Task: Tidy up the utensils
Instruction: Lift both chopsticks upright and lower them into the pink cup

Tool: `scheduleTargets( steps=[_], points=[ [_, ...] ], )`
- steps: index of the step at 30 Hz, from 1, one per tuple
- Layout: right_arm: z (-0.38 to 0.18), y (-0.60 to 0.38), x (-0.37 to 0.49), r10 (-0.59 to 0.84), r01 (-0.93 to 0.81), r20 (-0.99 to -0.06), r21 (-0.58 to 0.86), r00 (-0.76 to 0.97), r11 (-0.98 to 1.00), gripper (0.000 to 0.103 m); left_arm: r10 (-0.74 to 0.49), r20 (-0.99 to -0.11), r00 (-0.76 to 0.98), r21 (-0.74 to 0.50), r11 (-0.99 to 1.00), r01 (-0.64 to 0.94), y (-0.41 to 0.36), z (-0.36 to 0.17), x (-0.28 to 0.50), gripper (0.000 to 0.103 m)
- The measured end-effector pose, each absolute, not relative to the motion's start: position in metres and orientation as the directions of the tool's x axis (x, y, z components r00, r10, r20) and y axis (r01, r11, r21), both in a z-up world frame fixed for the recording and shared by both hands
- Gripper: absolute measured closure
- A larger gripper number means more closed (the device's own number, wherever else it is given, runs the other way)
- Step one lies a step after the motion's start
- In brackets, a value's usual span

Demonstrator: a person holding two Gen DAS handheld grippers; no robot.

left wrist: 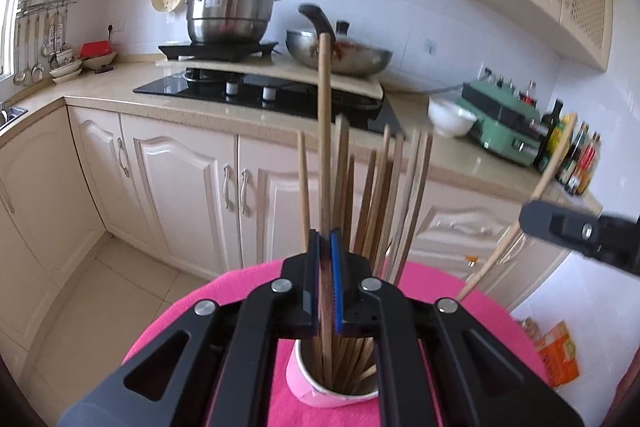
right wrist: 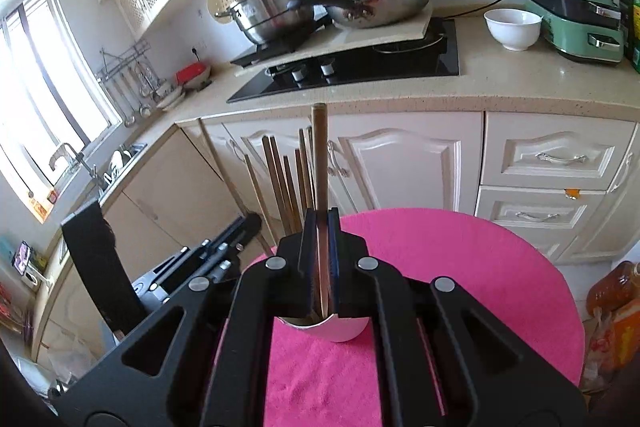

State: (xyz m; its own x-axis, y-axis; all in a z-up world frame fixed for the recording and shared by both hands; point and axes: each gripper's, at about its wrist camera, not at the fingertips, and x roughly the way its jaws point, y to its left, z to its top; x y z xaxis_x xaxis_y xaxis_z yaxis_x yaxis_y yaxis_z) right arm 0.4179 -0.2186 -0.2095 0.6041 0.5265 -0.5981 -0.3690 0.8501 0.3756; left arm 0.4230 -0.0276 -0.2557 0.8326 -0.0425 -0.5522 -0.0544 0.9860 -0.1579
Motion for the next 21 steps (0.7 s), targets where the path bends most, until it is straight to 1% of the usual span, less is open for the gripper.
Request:
scheduleTargets(
  steps=[5,14,21],
  points=[
    [-0.22,-0.21,0.417,0.513,-0.377,-0.62,0.349,0.593,0.858,0.097,-0.039,-0.576,0.817,-0.137,0.989,-0.05,-0.033,-0.27,0.419,0.097],
    [-0.238,-0.198,0.416,0.49,-0.388,-0.653,0.308,0.577,0.868,0.097,-0.038,-0.599,0.8,-0.101,0.994,-0.029,-0.043,-0.279,0.416,0.097],
    [-0.251,-0.19,0.416,0.488,-0.395,-0.669,0.303,0.561,0.867,0.097,-0.016,-0.621,0.783,-0.061,0.998,-0.028,-0.045,-0.275,0.418,0.096]
  ],
)
